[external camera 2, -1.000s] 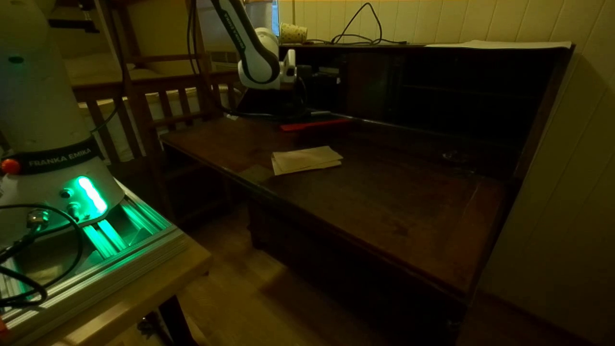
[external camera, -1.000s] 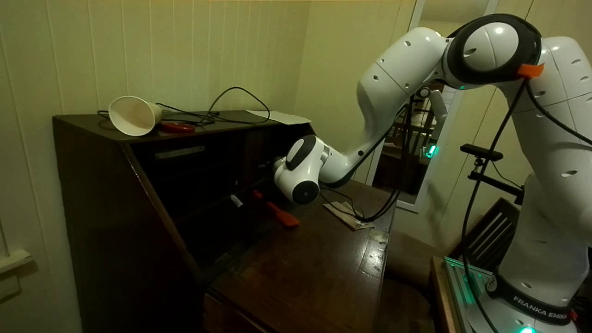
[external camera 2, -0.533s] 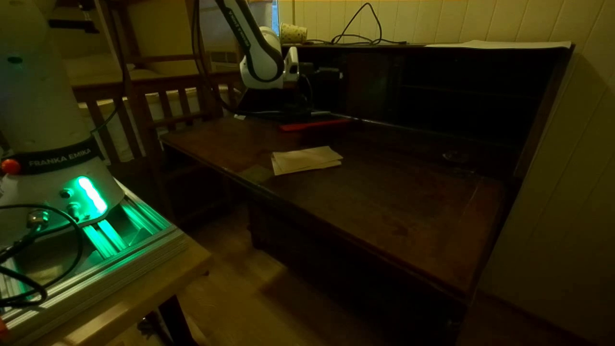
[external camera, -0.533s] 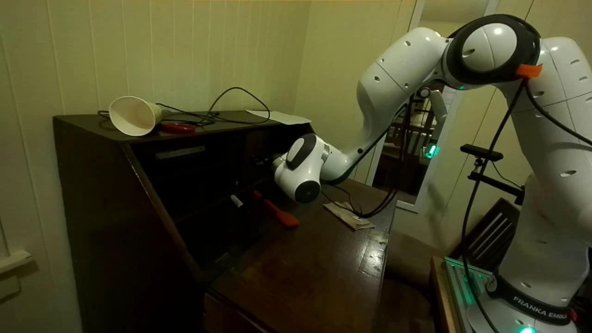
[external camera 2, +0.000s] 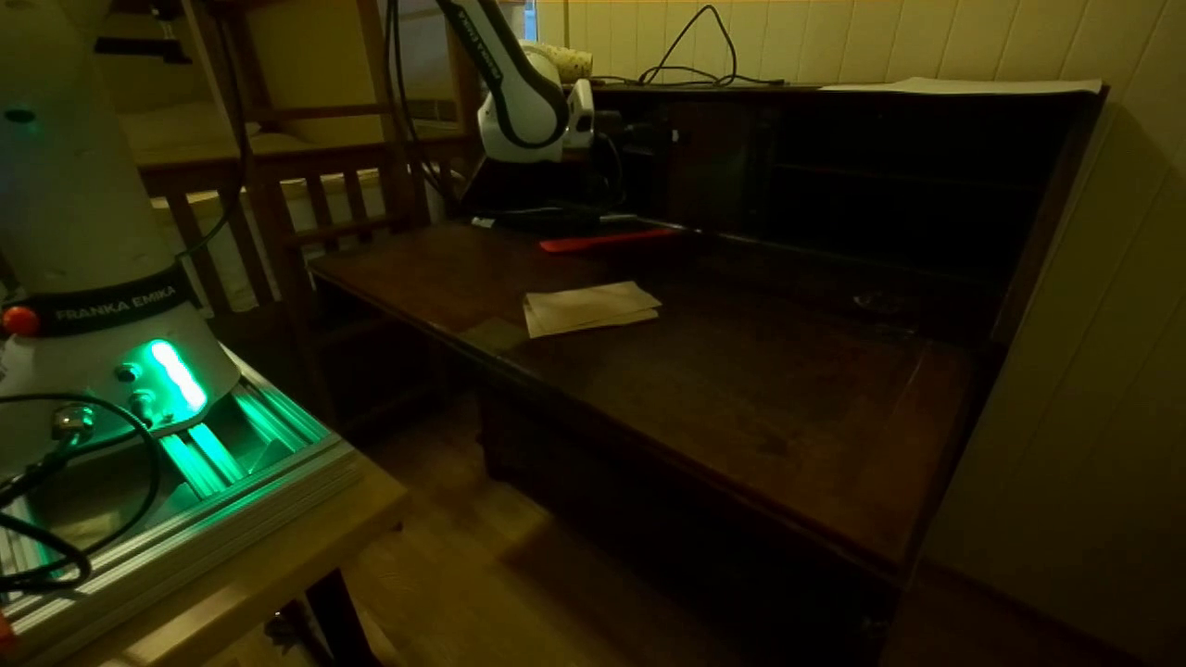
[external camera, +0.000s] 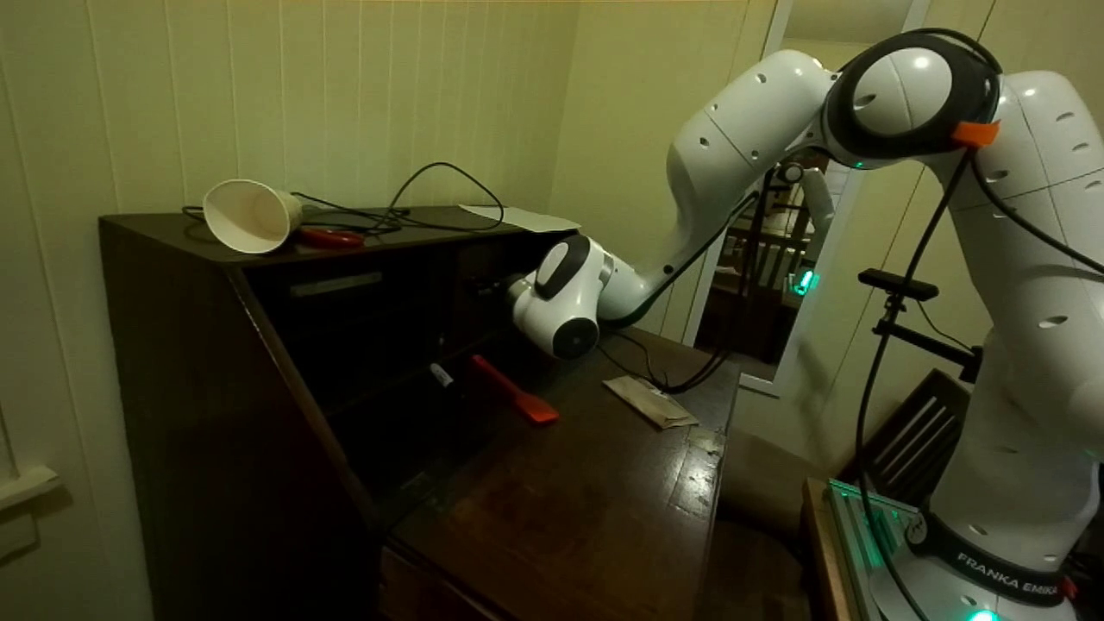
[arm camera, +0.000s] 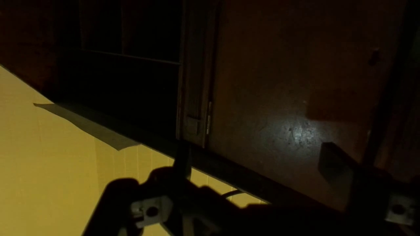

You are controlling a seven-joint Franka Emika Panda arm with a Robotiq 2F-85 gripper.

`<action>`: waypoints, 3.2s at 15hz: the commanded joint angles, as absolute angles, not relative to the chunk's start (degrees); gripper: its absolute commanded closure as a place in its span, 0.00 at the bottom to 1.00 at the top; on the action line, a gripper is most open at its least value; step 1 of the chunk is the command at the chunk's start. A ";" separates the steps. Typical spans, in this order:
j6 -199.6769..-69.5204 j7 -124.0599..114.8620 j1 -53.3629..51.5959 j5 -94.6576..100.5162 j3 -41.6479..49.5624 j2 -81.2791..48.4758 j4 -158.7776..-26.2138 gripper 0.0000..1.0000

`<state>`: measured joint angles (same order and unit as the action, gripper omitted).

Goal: Open the cabinet door

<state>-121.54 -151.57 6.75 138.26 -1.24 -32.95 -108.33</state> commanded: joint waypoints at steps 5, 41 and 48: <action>-128.69 -149.98 7.25 140.51 -2.30 -36.83 -100.38 0.00; -98.65 -155.72 9.07 93.90 -13.92 -32.78 -117.06 0.00; -101.13 -156.93 3.59 83.11 -7.60 -25.76 -117.22 0.00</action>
<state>-99.31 -155.50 5.99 84.30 -10.00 -31.28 -115.00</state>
